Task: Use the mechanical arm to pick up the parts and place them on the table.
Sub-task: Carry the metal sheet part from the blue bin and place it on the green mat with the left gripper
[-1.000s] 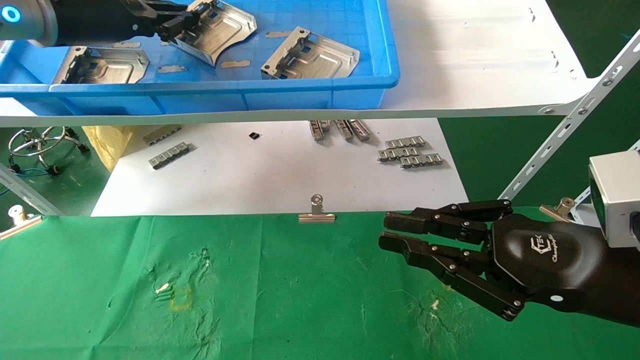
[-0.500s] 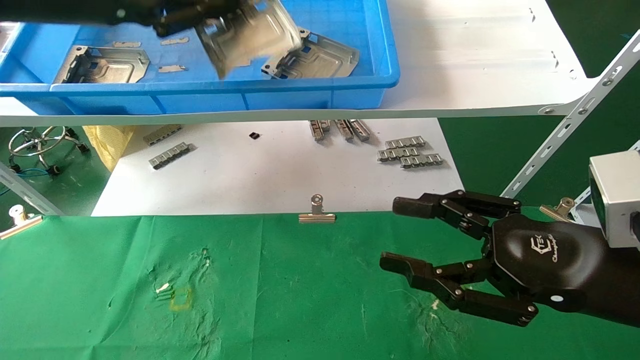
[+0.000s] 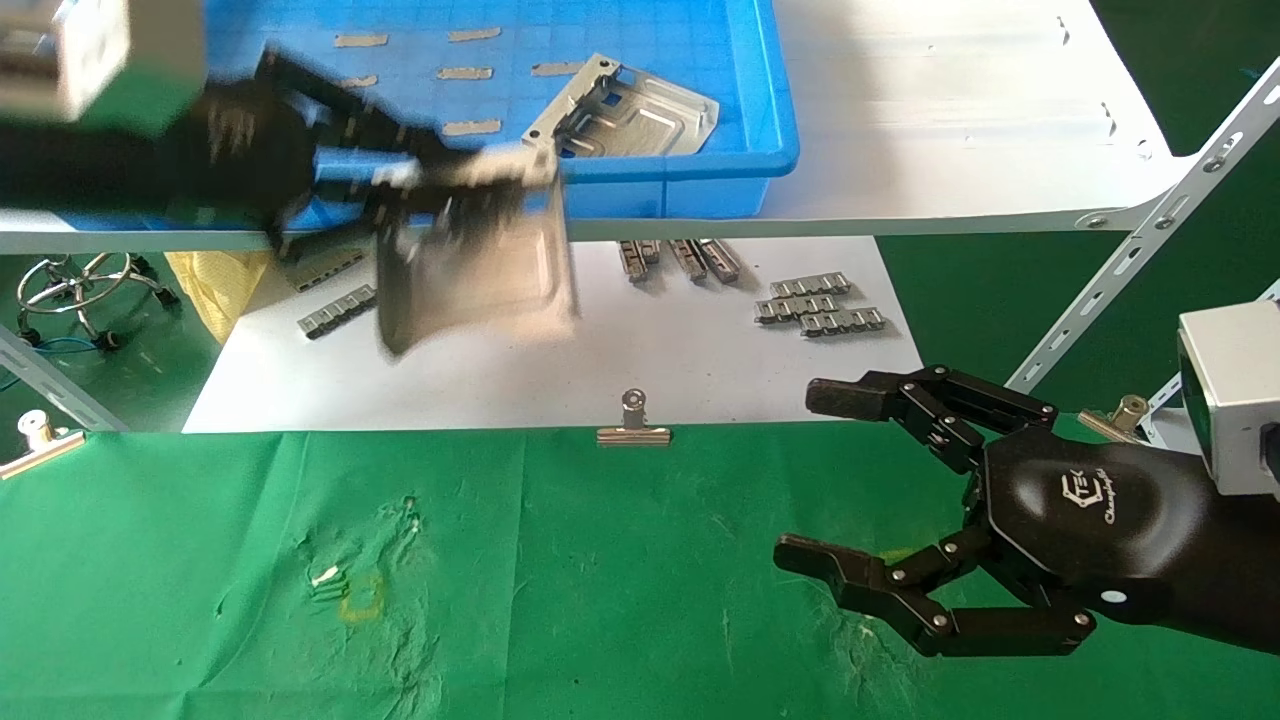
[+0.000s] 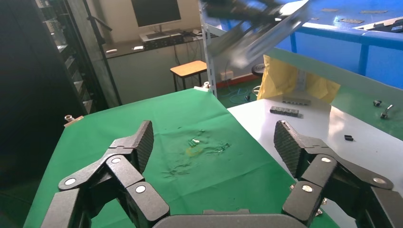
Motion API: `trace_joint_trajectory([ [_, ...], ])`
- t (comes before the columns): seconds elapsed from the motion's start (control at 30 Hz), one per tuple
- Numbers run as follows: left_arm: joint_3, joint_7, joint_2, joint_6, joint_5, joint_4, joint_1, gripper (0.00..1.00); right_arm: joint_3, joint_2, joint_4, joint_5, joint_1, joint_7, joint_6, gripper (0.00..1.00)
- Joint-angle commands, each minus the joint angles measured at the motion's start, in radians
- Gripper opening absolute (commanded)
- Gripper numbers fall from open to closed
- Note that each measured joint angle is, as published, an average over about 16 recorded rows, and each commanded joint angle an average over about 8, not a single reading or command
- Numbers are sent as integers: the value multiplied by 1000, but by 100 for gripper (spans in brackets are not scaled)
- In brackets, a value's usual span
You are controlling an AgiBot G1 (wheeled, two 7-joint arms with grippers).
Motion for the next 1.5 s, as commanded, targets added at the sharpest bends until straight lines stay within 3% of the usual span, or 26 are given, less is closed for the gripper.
trace_joint_trajectory([
  [0.03, 32, 8, -48, 2, -55, -90, 52, 0, 0, 0, 0, 0, 0, 0, 0, 100],
  [0.13, 110, 36, -124, -4, -111, -178, 119, 0, 0, 0, 0, 0, 0, 0, 0, 100],
  [0.27, 198, 100, -171, -14, -130, -187, 172, 0, 0, 0, 0, 0, 0, 0, 0, 100],
  [0.47, 291, 224, -150, -27, -102, -68, 217, 0, 0, 0, 0, 0, 0, 0, 0, 100],
  [0.7, 337, 375, -103, -41, -70, 97, 242, 0, 0, 0, 0, 0, 0, 0, 0, 100],
  [0.73, 340, 394, -97, -42, -69, 117, 245, 3, 0, 0, 0, 0, 0, 0, 0, 100],
  [0.77, 341, 411, -92, -42, -69, 134, 246, 14, 0, 0, 0, 0, 0, 0, 0, 100],
  [1.0, 343, 495, -48, -59, -76, 237, 256, 98, 0, 0, 0, 0, 0, 0, 0, 100],
  [1.33, 325, 535, -15, -51, -106, 326, 247, 100, 0, 0, 0, 0, 0, 0, 0, 100],
  [1.5, 300, 489, -29, -18, -161, 323, 255, 100, 0, 0, 0, 0, 0, 0, 0, 100],
])
